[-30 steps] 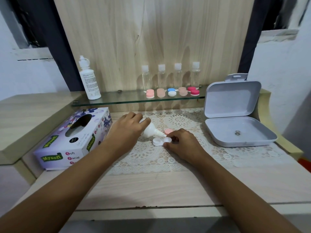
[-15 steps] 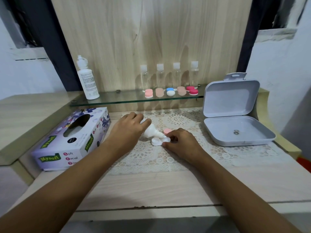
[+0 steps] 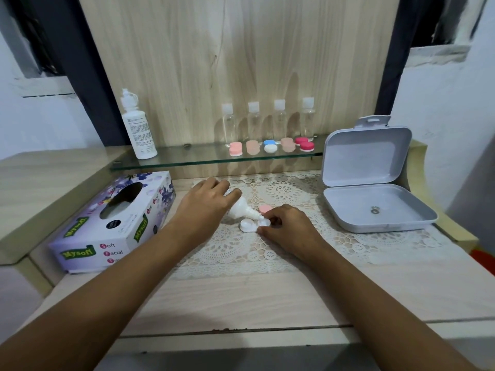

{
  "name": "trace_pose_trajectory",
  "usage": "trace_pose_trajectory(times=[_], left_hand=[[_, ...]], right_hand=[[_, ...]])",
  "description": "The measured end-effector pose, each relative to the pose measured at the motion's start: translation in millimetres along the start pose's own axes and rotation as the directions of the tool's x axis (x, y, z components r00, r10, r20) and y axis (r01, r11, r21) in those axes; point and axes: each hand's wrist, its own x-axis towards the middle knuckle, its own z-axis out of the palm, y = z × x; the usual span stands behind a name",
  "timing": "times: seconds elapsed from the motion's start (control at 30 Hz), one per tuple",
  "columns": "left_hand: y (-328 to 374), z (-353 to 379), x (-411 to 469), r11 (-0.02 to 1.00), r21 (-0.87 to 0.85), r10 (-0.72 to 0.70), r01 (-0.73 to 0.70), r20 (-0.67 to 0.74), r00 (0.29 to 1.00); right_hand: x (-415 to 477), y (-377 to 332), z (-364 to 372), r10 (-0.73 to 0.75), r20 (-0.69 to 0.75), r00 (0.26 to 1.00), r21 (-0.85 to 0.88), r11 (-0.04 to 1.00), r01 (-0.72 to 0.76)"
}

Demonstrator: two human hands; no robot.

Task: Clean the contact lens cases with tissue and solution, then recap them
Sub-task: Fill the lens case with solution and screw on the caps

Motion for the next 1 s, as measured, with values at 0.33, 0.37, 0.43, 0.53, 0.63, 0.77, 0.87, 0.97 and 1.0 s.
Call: trace_pose_trajectory(times=[0.33, 0.37, 0.43, 0.53, 0.63, 0.77, 0.87, 0.97, 1.0], left_hand=[[2, -2, 1, 1.0, 0.003, -0.004, 0.004, -0.006, 1.0], [2, -2, 2, 1.0, 0.005, -0.004, 0.004, -0.006, 1.0], [2, -1, 2, 1.0, 0.003, -0.001, 0.001, -0.007, 1.0], [3, 0, 1, 1.0, 0.001, 0.0, 0.0, -0.015, 1.0], [4, 2, 1, 1.0, -0.01, -0.006, 0.006, -0.017, 1.0], [3, 5, -2, 0.999, -0.014, -0.04, 0.04, 0.006, 0.999], [1, 5, -5, 0.995, -0.047, -0.089, 0.09, 0.016, 0.996], [0, 3, -9, 0.975, -0.151, -0.164, 0.164, 0.017, 0.986], [0, 3, -10, 0.958, -0.196, -0.208, 0.208, 0.025, 0.978]], right_hand=[[0, -1, 0, 0.012, 0.005, 1.0, -0.016, 1.0, -0.012], [0, -1, 0, 0.015, 0.006, 1.0, -0.015, 1.0, -0.015], [0, -2, 0, 0.019, 0.004, 1.0, -0.015, 1.0, -0.019], [-1, -3, -2, 0.012, 0.006, 1.0, -0.017, 1.0, -0.012], [-1, -4, -2, 0.014, 0.008, 1.0, -0.017, 1.0, -0.014], [-2, -4, -2, 0.015, 0.007, 1.0, -0.022, 1.0, -0.015], [-2, -5, -3, 0.018, 0.002, 1.0, -0.017, 1.0, -0.018], [-2, -6, -3, 0.017, 0.003, 1.0, -0.015, 1.0, -0.017], [-2, -6, -3, 0.017, 0.004, 1.0, -0.017, 1.0, -0.017]])
